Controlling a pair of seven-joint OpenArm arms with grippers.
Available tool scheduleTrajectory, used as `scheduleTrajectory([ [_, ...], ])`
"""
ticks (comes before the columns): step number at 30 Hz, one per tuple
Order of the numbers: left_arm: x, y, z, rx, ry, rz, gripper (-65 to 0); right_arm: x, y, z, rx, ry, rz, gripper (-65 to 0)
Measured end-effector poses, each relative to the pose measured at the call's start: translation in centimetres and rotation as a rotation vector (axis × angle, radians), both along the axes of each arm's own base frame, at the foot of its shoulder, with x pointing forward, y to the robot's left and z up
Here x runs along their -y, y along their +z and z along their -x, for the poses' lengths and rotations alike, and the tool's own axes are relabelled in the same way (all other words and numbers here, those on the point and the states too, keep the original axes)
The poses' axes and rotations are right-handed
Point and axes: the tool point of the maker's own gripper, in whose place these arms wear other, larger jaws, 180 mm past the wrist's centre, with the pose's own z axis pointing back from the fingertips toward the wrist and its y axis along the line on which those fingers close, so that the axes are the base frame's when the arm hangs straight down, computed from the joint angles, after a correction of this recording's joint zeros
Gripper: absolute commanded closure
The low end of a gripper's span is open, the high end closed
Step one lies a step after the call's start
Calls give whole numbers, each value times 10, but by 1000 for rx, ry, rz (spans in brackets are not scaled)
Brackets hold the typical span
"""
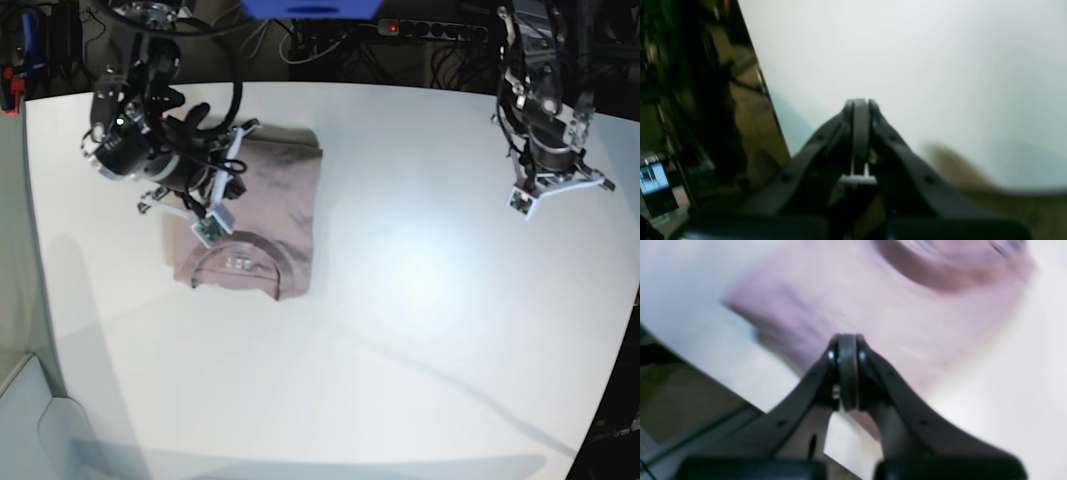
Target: Layout the t-shirt on the table in an organized manner, then fold the t-shirt properly
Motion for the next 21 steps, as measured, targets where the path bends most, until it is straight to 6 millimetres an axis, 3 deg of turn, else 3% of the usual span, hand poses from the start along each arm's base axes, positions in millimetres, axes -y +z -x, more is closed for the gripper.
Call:
scheduleTrajectory([
  [5, -13, -14, 33, -72, 40, -10, -1, -24, -1, 0, 15, 51, -54, 0],
  [9, -24, -16, 48, -98, 70, -23, -1, -28, -43, 16, -93, 47, -103, 0],
  [11, -25, -18, 52, -108, 72, -25, -1, -25, -54, 24, -113, 46, -114, 0],
  [18, -22, -18, 50, -105, 64, -18, -1, -20, -58, 33, -104, 42, -125, 0],
  [21, -21, -17, 47, -97, 63, -17, -1, -7, -41, 29, -41, 49, -68, 0],
])
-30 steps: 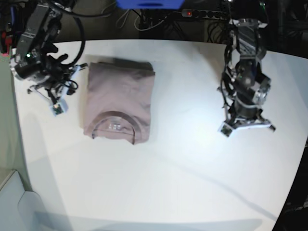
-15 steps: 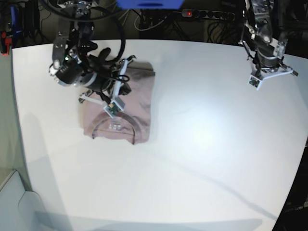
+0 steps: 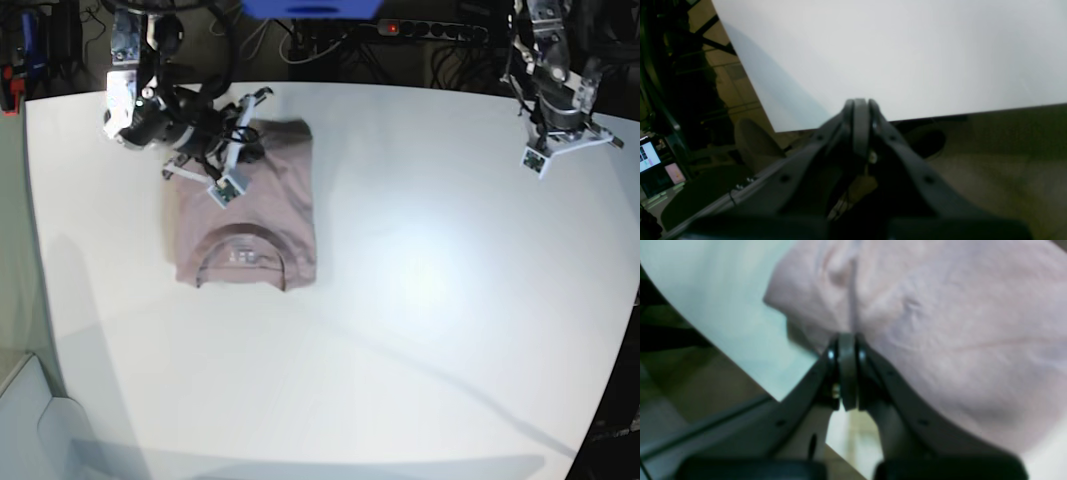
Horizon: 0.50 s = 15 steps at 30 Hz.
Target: Layout the t-shirt on the table in an organized manner, then fold the t-shirt properly
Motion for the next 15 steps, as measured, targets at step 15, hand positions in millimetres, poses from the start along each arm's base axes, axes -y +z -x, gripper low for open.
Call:
scheduleTrajectory([
  [15, 57, -28, 28, -34, -13, 335, -1, 103, 4, 45, -30, -208, 164, 0],
])
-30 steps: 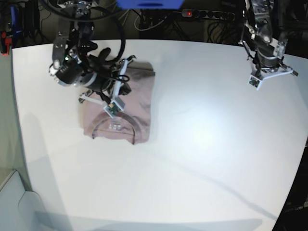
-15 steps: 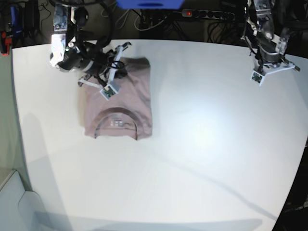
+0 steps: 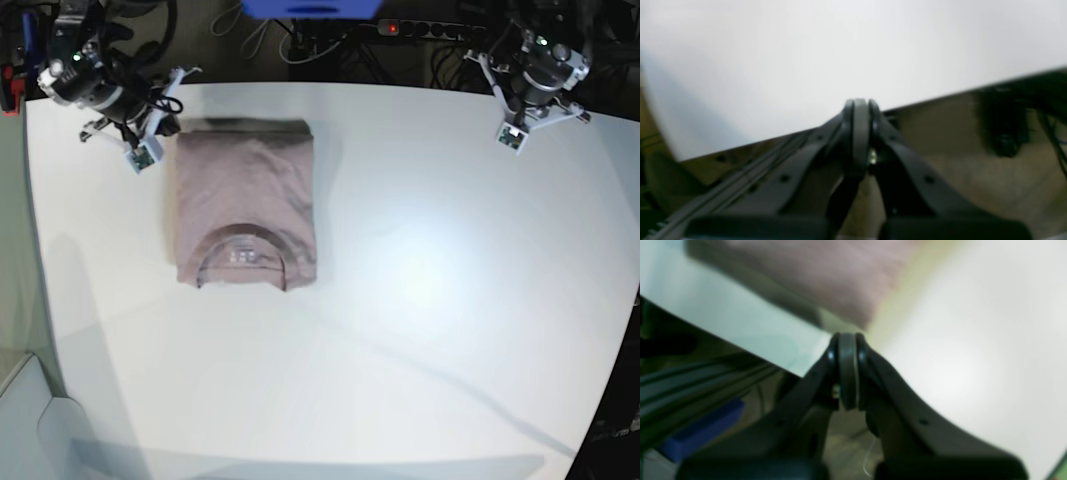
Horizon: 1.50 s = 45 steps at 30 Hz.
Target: Layout the t-shirt on the table in an organized manner, then fold the t-shirt properly
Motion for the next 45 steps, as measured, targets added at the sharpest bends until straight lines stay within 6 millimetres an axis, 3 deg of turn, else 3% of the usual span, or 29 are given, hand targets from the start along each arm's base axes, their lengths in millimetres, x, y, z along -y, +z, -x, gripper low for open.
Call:
scheduleTrajectory([
  [2, 11, -3, 10, -12, -10, 41, -1, 9, -4, 14, -26, -16, 11, 0],
  [6, 44, -19, 47, -114, -63, 141, -1, 29, -12, 53, -84, -68, 33, 0],
  [11, 89, -28, 69, -169, -132, 247, 0, 47, -19, 81, -120, -125, 34, 0],
  [15, 107, -59, 92, -227, -119, 324, 0, 68, -60, 120, -241, -222, 4, 0],
  [19, 110, -99, 125, -316, -66, 388, 0, 79, -109, 159, -343, -294, -35, 0],
  [27, 115, -177, 176, -437, 79, 505, 0, 77, -184, 215, -404, -527, -190, 0],
  [30, 117, -199, 179, -434, 145, 554, 0, 69, -207, 225, -412, -584, -224, 0],
  [35, 118, -226, 167, -442, 226, 595, 0, 42, -229, 219, -374, -603, -290, 0],
  [41, 122, -241, 149, -489, 284, 613, 0, -22, -241, 230, -467, -481, -372, 0],
  [43, 124, -243, 137, -458, 296, 626, 0, -22, -250, 227, -437, -491, -292, 0],
  [45, 111, -251, 124, -404, 363, 549, 0, 3, -261, 226, -393, -510, -87, 0],
])
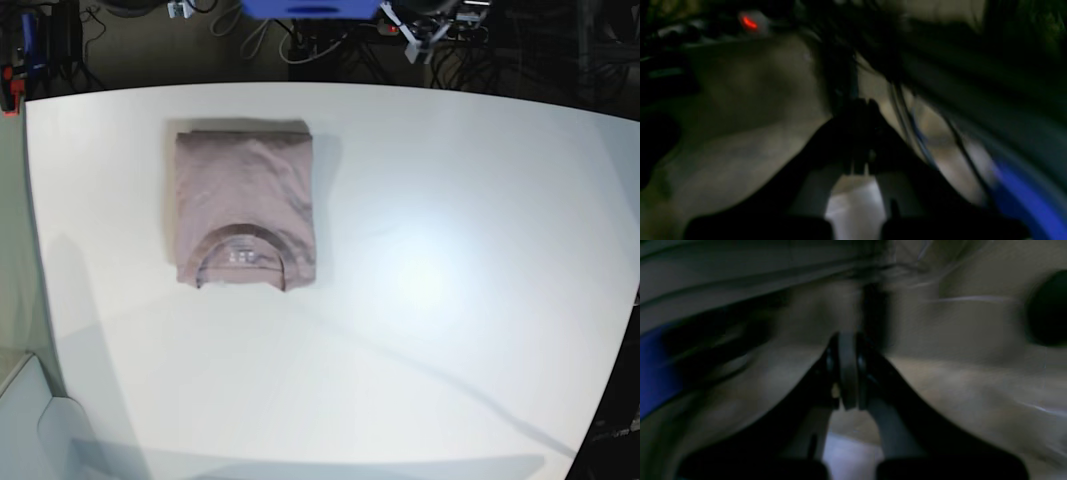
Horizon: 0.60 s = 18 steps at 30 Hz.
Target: Layout the t-shirt on the table in an organized manner, then fold the t-shirt properly
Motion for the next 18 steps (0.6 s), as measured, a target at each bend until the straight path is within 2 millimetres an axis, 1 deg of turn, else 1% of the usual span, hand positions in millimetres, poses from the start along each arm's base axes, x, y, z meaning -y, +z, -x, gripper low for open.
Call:
scheduleTrajectory([
  [1, -12, -4, -2, -11, 21, -68, 0, 17, -1, -1, 4, 22, 98, 0],
  [3, -34, -8, -12, 33, 49, -178, 0, 57, 1, 0, -3, 53, 302, 0],
  [4, -41, -8, -15, 53, 57, -215, -1, 69, 4, -1, -6, 60, 363, 0],
  [5, -46, -8, -16, 60, 61, -247, -1, 75, 5, 0, -9, 68, 397, 0],
  [7, -49, -9, -13, 52, 68, -285, -1, 79, 7, -1, -10, 71, 440, 0],
  [9, -47, -10, -10, 45, 74, -304, -1, 80, 8, 0, -14, 75, 479, 0],
  [12, -50, -10, -9, 42, 73, -311, -1, 90, 11, 0, -18, 86, 531, 0],
  [15, -51, -10, -10, 49, 74, -316, -1, 95, 11, -9, -13, 81, 541, 0],
  [18, -50, -10, -10, 49, 75, -314, -1, 92, 11, -19, 15, 82, 538, 0],
])
